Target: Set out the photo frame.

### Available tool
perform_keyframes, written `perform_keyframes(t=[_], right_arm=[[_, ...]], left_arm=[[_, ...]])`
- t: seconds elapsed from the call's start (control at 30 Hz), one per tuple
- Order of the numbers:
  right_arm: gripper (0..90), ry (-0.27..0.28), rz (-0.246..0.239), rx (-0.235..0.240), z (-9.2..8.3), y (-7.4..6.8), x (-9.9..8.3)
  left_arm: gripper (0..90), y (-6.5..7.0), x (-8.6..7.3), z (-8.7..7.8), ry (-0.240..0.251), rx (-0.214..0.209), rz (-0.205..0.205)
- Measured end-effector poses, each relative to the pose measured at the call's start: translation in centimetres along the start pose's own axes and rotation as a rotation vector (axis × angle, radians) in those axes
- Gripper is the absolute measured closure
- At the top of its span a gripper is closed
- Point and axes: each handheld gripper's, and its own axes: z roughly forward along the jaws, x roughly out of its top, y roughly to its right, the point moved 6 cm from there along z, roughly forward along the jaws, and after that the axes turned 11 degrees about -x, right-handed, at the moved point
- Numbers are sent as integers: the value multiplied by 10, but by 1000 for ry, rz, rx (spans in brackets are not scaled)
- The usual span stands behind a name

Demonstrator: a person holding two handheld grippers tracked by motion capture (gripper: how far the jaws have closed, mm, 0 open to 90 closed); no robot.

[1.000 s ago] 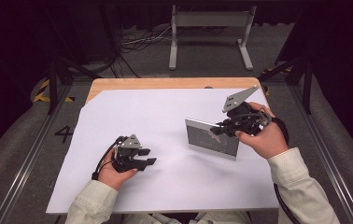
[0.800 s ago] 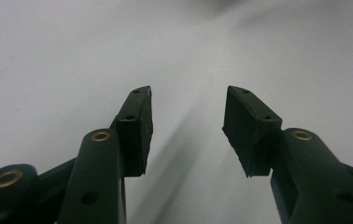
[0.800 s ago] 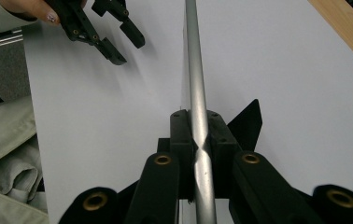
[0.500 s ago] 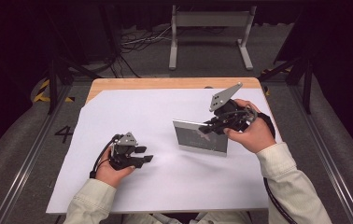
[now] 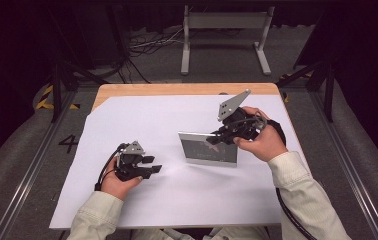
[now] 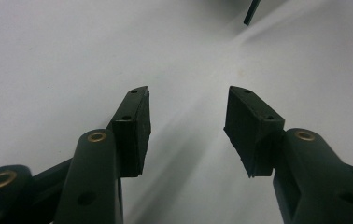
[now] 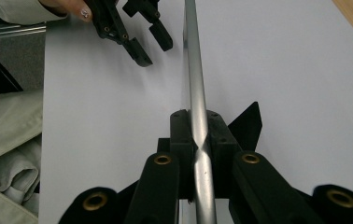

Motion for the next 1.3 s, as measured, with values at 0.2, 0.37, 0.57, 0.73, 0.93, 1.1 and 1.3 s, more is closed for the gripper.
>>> perform_keyframes(t=[0.2,0.37,0.57,0.73,0.93,1.1,1.3], right_arm=[[838,9,-5,45,8,-2,1],[838,9,-10,65,13,-4,1],[837,4,-21,81,18,-4,-1],[835,-5,-39,82,18,-1,-3],[812,-36,-64,58,18,5,-8],[794,-55,-90,37,19,9,-11],[768,-73,-128,4,21,11,-9]], left_arm=[[514,-2,-1,0,-3,0,2],[513,-2,-2,1,-4,-1,-3],[513,-2,-2,2,-6,-2,-5],[513,-2,-2,2,-5,-3,-8],[512,-2,-2,3,-4,-6,-9],[512,-2,-2,3,-4,-9,-14],[511,-2,-2,3,-4,-11,-13]])
